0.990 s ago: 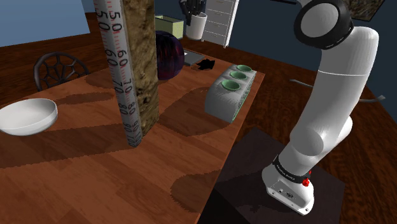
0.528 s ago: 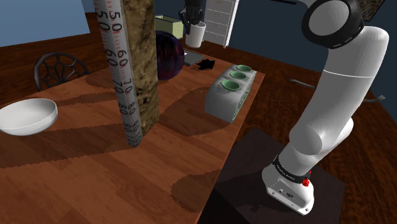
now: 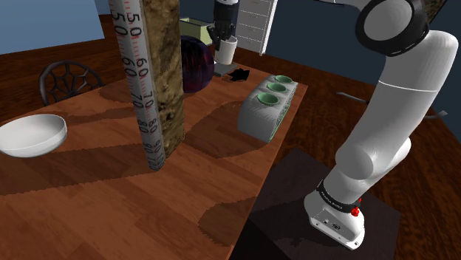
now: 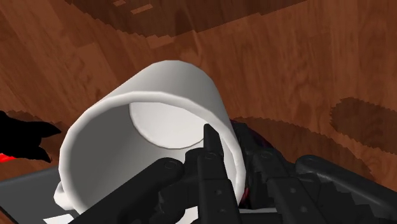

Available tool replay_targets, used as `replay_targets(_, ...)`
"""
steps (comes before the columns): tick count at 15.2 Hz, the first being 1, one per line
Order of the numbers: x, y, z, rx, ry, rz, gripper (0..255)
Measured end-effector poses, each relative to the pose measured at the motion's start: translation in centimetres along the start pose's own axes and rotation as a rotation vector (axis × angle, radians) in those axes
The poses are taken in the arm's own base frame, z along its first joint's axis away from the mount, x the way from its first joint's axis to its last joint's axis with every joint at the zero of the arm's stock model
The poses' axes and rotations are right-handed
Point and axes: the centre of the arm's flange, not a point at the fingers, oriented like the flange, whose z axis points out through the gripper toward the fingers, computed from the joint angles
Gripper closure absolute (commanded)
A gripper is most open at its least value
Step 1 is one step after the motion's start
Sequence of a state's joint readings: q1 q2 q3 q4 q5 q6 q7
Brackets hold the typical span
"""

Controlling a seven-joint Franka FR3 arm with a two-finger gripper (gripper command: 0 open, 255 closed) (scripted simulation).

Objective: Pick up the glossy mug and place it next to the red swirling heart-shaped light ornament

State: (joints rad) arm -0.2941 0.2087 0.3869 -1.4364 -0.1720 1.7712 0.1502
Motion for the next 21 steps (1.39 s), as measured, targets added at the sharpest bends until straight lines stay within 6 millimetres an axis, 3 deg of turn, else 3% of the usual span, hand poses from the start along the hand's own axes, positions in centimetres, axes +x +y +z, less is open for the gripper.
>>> replay_targets(21,-1.6,-0.8,10.9,0.0,0.0,0.0,255)
